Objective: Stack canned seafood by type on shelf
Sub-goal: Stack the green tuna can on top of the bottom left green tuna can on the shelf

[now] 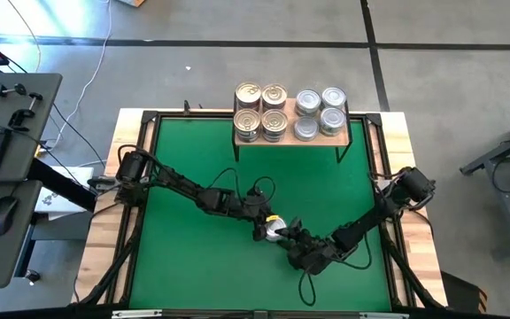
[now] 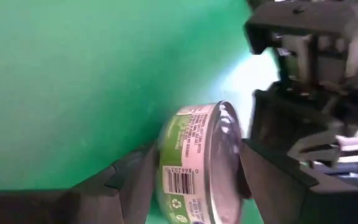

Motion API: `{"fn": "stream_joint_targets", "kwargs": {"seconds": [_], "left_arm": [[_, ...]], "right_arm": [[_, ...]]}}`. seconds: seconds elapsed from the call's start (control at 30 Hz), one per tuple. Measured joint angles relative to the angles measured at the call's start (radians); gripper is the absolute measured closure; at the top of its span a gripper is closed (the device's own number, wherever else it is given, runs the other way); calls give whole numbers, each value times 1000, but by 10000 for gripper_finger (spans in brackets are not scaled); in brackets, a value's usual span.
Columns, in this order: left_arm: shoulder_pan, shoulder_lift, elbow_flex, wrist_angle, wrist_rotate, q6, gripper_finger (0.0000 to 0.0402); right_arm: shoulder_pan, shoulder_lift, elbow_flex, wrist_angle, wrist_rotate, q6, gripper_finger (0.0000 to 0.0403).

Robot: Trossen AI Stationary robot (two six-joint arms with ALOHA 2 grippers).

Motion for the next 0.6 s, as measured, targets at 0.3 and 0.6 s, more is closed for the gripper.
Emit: {"fn": "stream_joint_targets", "kwargs": {"seconds": [0.3, 0.6], "left_arm": [[0, 0, 0, 0, 1, 0, 402], [1, 2, -3, -20, -1, -2, 401]], "right_arm": [[-2, 0, 32, -97, -67, 40, 179], [-28, -1, 32, -126, 114, -2, 179]]}}
